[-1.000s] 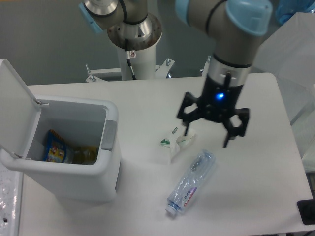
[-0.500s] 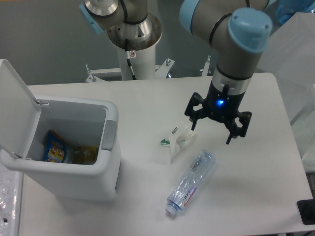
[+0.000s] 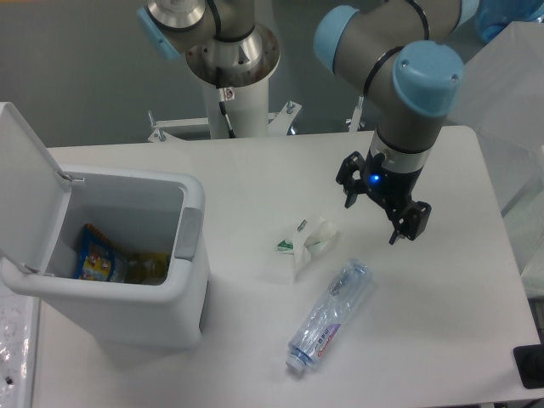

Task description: Open the trash can

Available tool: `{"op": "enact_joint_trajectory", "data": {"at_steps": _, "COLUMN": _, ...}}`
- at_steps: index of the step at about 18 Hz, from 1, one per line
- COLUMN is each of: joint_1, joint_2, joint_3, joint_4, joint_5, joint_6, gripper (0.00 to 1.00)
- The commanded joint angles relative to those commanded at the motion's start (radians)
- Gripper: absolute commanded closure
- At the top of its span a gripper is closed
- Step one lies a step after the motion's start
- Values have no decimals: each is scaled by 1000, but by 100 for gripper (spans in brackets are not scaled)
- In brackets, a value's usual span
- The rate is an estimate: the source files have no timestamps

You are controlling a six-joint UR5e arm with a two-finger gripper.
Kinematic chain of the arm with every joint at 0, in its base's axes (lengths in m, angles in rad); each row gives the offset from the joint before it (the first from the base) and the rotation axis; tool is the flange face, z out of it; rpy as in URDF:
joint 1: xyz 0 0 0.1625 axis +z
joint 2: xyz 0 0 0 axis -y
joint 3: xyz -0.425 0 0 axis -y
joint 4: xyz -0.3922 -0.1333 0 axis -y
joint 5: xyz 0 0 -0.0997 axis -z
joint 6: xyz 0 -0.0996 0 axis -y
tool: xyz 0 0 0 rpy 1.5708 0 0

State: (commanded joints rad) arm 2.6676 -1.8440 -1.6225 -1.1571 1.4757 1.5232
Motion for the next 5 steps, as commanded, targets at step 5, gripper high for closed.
{"op": "enact_joint_trajectory", "data": {"at_steps": 5, "joint_1": 66, "joint_2": 84, "joint_3": -120, "joint_4": 33, "joint_5": 75, "joint_6": 11, "gripper": 0}}
